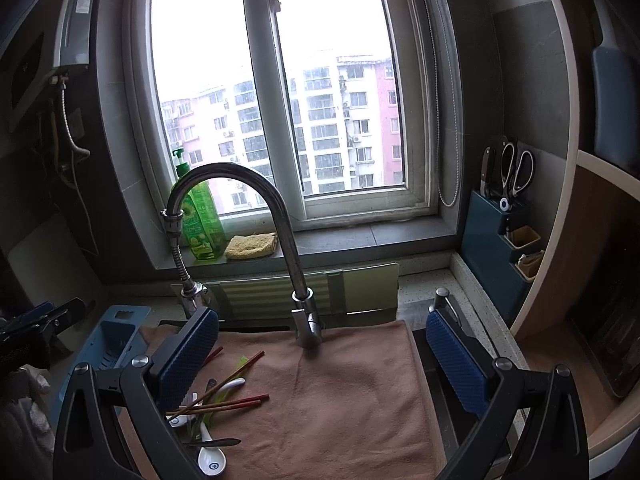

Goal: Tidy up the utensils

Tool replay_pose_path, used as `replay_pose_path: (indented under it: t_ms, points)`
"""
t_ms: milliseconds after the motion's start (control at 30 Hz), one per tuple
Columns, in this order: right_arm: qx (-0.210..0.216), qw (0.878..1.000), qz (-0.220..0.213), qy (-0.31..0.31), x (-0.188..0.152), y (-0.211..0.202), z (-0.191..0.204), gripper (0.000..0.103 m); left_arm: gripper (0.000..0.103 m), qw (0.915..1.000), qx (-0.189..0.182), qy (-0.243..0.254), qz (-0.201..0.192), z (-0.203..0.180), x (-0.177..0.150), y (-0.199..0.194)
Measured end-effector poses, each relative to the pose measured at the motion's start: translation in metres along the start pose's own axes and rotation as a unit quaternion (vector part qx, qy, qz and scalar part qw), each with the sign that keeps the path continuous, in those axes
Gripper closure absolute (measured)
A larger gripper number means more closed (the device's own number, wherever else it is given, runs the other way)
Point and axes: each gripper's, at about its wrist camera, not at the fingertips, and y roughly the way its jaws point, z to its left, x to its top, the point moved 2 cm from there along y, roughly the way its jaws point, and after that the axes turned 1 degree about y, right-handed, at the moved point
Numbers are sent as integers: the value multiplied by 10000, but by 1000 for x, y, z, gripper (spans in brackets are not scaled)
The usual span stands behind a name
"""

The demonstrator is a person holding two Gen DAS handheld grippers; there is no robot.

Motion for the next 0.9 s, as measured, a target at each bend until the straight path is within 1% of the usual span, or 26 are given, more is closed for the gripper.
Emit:
replay_pose_path:
  t_ms: [100, 167, 233, 367, 433, 500, 567, 600, 667, 700, 733, 800, 867, 900]
  points:
    - [102, 9998, 167, -3, -8, 10, -1, 0, 1, 9990, 29, -219, 399, 21, -13, 11]
    - [153, 9995, 290, -44, -15, 18, -1, 0, 1, 9975, 201, -229, 642, 33, -23, 18]
    - [208, 9987, 457, -115, -22, 27, 2, 0, 2, 9959, 390, -196, 786, 43, -34, 22]
    - [423, 9964, 717, -130, -36, 44, 6, 0, 2, 9921, 519, -327, 1093, 62, -54, 30]
    - [528, 9949, 854, -129, -41, 53, 8, 0, 2, 9907, 528, -296, 1222, 67, -62, 34]
    - [666, 9927, 994, -146, -47, 61, 12, 0, 2, 9888, 620, -293, 1324, 72, -69, 37]
    - [721, 9908, 1129, -190, -52, 70, 17, 0, 2, 9877, 530, -309, 1439, 77, -75, 41]
    - [743, 9900, 1183, -217, -54, 74, 20, 0, 4, 9871, 486, -313, 1491, 78, -77, 43]
    - [758, 9882, 1301, -272, -58, 82, 26, 0, 12, 9854, 528, -265, 1600, 80, -79, 48]
    - [774, 9869, 1384, -286, -60, 86, 29, 0, 20, 9850, 488, -213, 1643, 80, -79, 51]
    - [826, 9851, 1486, -267, -62, 91, 32, 0, 23, 9846, 455, -162, 1682, 80, -78, 54]
    - [1020, 9798, 1713, -151, -66, 103, 36, 0, 23, 9849, 389, -92, 1687, 81, -75, 60]
    - [1156, 9747, 1914, -19, -70, 113, 42, 1, 32, 9843, 261, 33, 1745, 80, -72, 68]
    - [1197, 9727, 1987, 26, -71, 118, 45, 2, 42, 9838, 247, 108, 1772, 79, -70, 72]
